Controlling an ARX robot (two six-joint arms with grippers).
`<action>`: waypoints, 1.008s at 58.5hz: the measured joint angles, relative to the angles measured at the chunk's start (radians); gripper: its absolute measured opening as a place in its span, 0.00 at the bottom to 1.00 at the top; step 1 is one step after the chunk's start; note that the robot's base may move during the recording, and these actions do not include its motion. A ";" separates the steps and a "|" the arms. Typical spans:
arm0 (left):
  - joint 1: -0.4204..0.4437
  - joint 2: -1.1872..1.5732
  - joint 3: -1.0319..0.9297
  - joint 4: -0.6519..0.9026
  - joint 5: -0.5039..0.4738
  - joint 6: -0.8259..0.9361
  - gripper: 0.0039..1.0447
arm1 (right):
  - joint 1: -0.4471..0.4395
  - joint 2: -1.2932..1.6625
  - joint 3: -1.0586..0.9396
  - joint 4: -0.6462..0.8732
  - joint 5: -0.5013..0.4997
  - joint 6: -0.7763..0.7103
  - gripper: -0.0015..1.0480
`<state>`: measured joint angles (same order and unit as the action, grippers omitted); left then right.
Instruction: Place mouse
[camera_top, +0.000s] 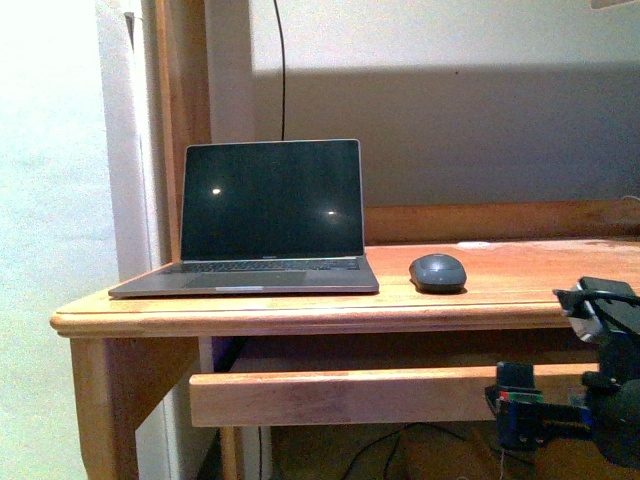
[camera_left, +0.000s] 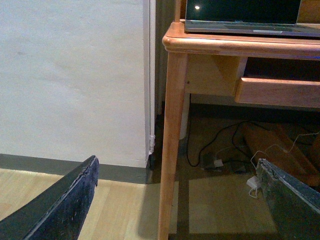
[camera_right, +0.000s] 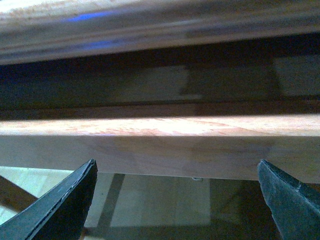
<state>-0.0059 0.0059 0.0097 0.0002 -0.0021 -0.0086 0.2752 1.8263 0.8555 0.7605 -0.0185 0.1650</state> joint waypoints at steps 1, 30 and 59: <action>0.000 0.000 0.000 0.000 0.000 0.000 0.93 | 0.008 0.010 0.015 -0.004 0.011 0.000 0.93; 0.000 0.000 0.000 0.000 0.000 0.000 0.93 | 0.048 -0.004 0.012 0.031 0.010 0.043 0.93; 0.000 0.000 0.000 0.000 0.000 0.000 0.93 | -0.238 -0.766 -0.562 -0.161 -0.357 0.192 0.93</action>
<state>-0.0059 0.0059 0.0097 0.0002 -0.0021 -0.0086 0.0376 1.0603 0.2935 0.5995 -0.3756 0.3565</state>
